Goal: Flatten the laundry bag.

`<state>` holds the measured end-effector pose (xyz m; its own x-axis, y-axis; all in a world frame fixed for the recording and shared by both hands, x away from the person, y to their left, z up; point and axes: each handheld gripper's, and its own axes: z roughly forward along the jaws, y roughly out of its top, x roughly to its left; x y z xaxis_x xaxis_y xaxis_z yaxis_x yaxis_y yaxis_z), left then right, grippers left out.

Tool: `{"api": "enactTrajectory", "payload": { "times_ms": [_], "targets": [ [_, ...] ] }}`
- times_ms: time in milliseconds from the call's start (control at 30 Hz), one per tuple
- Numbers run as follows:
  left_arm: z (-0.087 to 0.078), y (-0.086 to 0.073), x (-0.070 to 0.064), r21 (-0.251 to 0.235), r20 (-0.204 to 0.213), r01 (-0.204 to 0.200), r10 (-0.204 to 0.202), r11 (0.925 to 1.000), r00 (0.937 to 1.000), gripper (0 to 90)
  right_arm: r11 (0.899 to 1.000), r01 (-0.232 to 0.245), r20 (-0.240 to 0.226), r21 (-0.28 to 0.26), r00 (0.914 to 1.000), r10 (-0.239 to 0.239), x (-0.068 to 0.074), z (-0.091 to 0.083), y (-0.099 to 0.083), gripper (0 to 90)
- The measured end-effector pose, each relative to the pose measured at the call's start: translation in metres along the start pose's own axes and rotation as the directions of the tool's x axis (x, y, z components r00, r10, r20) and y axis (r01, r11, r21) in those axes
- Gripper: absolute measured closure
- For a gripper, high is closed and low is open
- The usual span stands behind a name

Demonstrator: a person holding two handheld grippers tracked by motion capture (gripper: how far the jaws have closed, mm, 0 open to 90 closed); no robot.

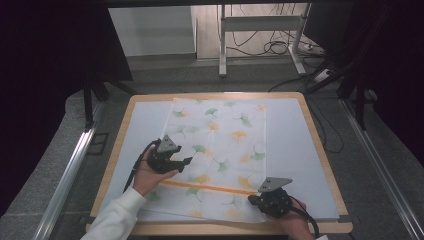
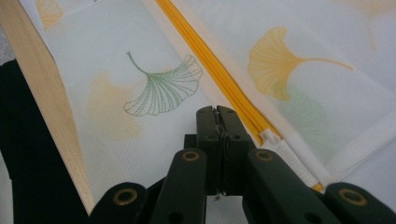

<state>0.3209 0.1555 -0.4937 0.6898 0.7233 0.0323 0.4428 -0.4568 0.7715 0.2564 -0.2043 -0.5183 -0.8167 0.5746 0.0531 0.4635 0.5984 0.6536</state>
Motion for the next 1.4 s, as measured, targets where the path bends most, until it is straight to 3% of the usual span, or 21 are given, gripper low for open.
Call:
{"api": "enactTrajectory", "payload": {
  "times_ms": [100,200,333,433,700,867,1067,1400],
  "targets": [
    [-0.001,-0.007,-0.019,0.017,0.014,-0.028,0.028,0.9995,0.9995,38.6,1.0,0.006,-0.004,-0.012,1.0,-0.006,0.001,-0.003,0.001,87.9],
    [0.001,-0.011,-0.033,0.027,0.047,-0.03,0.029,0.9992,0.9985,38.1,1.0,0.006,-0.003,-0.026,1.0,-0.006,0.0,-0.006,0.001,88.2],
    [0.004,-0.01,-0.045,0.034,0.066,-0.059,0.057,0.9977,0.9962,37.5,0.998,-0.012,0.016,-0.059,0.9998,0.013,-0.007,-0.012,0.003,88.4],
    [0.007,-0.009,-0.046,0.039,0.074,-0.064,0.061,0.9972,0.9954,37.5,0.996,-0.028,0.037,-0.083,0.9988,0.031,-0.016,-0.015,0.006,88.5],
    [0.005,-0.009,-0.044,0.027,0.119,-0.019,0.015,0.9995,0.9928,37.2,0.994,-0.054,0.075,-0.1,0.9953,0.062,-0.034,-0.011,0.015,88.5],
    [0.008,-0.004,-0.057,0.008,0.158,-0.06,0.058,0.9982,0.9857,36.8,0.993,-0.081,0.091,-0.084,0.9919,0.089,-0.049,-0.003,0.02,88.5],
    [0.011,0.003,-0.073,0.012,0.182,-0.079,0.076,0.9968,0.9804,37.0,0.992,-0.1,0.101,-0.08,0.989,0.108,-0.064,0.006,0.026,88.5],
    [0.018,0.016,-0.095,-0.004,0.221,-0.114,0.112,0.9935,0.9688,35.9,0.993,-0.102,0.102,-0.062,0.9889,0.108,-0.065,0.008,0.022,88.5]
  ]
}}
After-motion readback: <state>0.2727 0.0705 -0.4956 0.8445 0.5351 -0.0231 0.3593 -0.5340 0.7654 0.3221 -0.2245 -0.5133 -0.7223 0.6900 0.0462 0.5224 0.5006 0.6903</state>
